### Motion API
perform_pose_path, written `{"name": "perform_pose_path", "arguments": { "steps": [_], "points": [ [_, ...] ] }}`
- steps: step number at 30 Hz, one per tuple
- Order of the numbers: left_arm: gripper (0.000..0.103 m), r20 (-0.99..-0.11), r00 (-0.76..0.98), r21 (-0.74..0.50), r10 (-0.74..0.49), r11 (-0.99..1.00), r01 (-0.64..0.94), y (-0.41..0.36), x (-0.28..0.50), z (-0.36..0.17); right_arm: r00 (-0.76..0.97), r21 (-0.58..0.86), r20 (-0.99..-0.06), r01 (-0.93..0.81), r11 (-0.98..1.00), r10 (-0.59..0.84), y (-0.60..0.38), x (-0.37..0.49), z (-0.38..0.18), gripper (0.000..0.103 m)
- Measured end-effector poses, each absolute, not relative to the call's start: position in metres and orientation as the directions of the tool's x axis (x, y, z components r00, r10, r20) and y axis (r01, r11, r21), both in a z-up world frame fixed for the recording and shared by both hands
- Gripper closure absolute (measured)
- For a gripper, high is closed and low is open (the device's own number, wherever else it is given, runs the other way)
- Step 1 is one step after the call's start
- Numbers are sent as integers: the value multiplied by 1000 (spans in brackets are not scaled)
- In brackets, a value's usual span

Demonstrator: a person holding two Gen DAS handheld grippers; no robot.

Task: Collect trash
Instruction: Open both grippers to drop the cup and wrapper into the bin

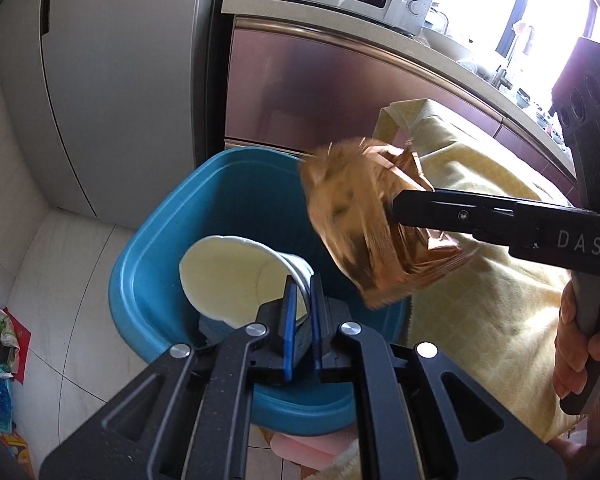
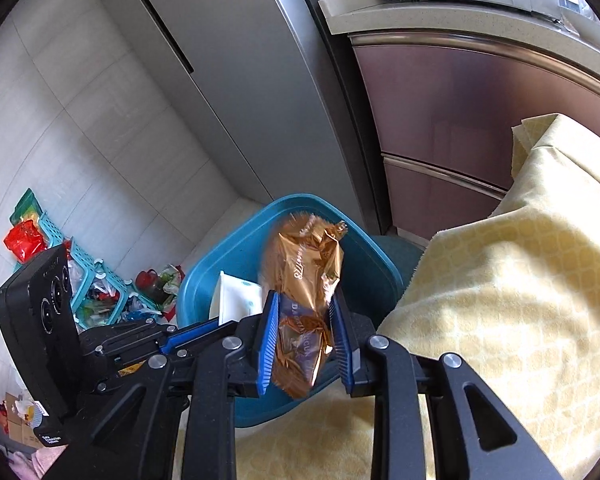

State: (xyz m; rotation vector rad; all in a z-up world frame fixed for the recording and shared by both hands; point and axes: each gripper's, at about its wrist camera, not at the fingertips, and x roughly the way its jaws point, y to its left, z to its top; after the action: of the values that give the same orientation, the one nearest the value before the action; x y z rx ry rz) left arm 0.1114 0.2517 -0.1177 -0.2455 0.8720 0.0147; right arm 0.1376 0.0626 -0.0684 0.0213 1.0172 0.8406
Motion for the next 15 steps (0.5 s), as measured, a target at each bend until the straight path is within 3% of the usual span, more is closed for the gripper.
{"name": "perform_pose_path", "arguments": {
  "steps": [3,15],
  "points": [
    [96,-764,638,-224,-97,967,-121,255,115,-124,248,387,-743,-598,702,621,62,139,-72,69],
    [89,-745,658,-249,-107,960,-127,256,118,-124,252,427,-717,-578,695,650,34,132,-71,69]
  ]
}}
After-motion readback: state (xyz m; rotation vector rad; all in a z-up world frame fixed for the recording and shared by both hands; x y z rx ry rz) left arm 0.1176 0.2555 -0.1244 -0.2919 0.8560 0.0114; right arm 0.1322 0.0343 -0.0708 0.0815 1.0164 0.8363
